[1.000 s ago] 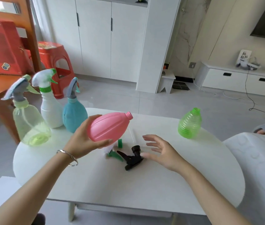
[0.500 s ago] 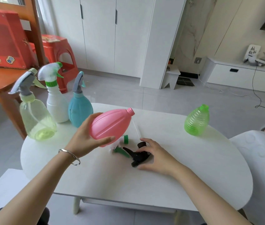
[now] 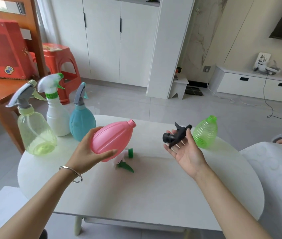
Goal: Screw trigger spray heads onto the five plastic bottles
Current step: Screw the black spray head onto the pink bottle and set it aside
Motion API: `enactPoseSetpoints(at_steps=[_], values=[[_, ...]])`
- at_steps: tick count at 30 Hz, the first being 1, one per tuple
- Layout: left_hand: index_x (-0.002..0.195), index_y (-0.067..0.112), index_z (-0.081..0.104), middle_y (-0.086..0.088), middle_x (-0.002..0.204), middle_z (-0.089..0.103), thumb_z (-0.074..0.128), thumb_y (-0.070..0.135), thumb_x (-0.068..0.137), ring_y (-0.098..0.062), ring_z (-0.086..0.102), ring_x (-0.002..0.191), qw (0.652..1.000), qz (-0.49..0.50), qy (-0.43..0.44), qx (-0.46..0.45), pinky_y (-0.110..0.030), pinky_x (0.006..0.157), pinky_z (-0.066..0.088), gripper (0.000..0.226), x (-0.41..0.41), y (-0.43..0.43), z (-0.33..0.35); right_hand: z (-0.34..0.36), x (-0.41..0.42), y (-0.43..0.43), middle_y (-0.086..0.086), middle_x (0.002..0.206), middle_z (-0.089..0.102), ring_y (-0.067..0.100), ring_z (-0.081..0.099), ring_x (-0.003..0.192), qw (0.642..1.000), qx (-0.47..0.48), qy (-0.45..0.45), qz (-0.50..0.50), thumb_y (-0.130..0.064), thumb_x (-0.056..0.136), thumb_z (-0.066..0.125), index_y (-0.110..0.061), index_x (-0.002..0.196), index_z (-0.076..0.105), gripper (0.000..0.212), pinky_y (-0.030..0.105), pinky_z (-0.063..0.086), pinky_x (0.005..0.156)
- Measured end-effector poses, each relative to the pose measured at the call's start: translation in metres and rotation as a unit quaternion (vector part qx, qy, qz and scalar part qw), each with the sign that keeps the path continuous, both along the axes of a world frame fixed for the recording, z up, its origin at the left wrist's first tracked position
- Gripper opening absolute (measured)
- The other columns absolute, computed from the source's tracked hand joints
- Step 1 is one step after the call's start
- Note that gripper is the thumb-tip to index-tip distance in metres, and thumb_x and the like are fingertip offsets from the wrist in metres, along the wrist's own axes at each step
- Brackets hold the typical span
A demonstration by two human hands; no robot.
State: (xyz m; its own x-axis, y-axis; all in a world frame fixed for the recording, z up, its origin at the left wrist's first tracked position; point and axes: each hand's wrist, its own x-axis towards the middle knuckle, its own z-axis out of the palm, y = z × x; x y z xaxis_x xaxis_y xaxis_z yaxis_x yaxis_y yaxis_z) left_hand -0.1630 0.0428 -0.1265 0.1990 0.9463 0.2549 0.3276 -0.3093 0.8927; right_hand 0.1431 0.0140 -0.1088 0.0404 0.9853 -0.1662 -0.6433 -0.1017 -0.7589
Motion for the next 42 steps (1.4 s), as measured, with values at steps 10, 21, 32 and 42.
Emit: enactPoseSetpoints(at_steps=[10,21,32,42], values=[[0.126,0.034,0.040,0.004,0.114,0.053,0.079,0.048,0.054,-0.011,0.056,0.098,0.999,0.030,0.023,-0.003,-0.014,0.057,0.055,0.083,-0.003,0.003,-0.006,0.001,0.002,0.000,0.012,0.101,0.075,0.022,0.073,0.091,0.996,0.008,0.057,-0.064,-0.027,0.099,0.041,-0.008,0.088,0.060,0.029,0.030,0.060,0.073],[0.118,0.048,0.040,0.018,0.112,0.051,0.076,0.060,0.047,-0.013,0.057,0.097,1.000,0.007,0.009,-0.012,-0.014,0.056,0.054,0.080,-0.004,0.003,-0.002,0.000,0.000,0.003,0.011,0.102,0.075,0.020,0.072,0.093,0.999,0.015,0.019,-0.047,-0.030,0.100,0.039,-0.010,0.087,0.059,0.031,0.028,0.059,0.074],[0.128,0.042,0.042,0.014,0.123,0.054,0.085,0.050,0.047,0.003,0.055,0.106,0.993,-0.095,0.070,-0.030,-0.015,0.082,0.051,0.092,0.006,-0.007,-0.002,-0.001,-0.027,-0.010,0.005,0.084,0.072,0.017,0.070,0.073,0.951,0.043,-0.297,0.075,-0.019,0.087,0.064,-0.009,0.097,0.062,0.015,0.024,0.053,0.059],[0.113,0.040,0.056,0.002,0.116,0.067,0.064,0.087,0.040,-0.018,0.068,0.102,0.958,-0.040,-0.157,-0.237,-0.033,0.079,0.058,0.087,0.018,-0.012,0.002,0.006,-0.031,-0.012,-0.008,0.098,0.075,0.005,0.066,0.094,0.909,0.135,-0.386,0.080,-0.018,0.071,0.080,-0.023,0.095,0.074,0.025,0.019,0.052,0.076]])
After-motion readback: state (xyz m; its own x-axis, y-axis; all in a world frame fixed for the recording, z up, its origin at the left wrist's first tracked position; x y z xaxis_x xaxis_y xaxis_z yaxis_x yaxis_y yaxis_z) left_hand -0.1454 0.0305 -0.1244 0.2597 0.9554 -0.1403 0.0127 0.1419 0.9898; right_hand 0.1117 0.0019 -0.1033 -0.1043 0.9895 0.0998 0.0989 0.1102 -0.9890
